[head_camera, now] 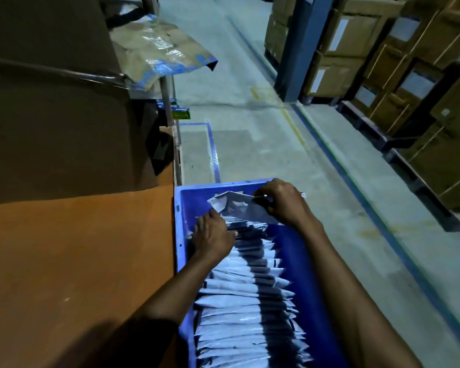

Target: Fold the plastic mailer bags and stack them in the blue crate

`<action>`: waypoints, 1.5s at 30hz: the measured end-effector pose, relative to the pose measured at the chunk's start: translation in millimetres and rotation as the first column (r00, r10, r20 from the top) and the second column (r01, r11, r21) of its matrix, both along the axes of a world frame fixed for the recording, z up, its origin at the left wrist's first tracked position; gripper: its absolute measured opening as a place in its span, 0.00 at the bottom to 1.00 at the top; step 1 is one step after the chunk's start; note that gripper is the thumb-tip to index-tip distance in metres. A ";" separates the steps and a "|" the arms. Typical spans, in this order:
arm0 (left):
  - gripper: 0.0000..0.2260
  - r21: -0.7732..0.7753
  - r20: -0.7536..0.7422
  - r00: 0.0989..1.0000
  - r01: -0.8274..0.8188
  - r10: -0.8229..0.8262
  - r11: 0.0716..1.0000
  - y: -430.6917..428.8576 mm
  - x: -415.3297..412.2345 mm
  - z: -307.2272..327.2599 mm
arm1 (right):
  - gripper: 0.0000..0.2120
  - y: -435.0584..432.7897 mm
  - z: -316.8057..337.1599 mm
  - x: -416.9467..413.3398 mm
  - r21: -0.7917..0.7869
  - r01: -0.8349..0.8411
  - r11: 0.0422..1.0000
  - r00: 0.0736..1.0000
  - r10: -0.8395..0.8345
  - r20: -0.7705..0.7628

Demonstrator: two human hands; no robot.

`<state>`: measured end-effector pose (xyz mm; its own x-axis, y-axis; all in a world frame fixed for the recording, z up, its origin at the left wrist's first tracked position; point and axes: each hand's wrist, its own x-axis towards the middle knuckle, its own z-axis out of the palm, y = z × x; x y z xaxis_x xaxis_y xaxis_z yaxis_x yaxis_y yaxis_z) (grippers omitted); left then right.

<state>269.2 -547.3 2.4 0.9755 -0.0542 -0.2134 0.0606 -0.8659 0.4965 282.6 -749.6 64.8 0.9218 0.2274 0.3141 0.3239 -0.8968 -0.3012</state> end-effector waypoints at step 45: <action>0.27 0.200 -0.403 0.801 0.549 -0.443 0.811 -28.4 57.9 -67.7 | 0.15 16.5 -75.6 55.6 0.097 -0.077 0.992 0.989 0.088 -0.122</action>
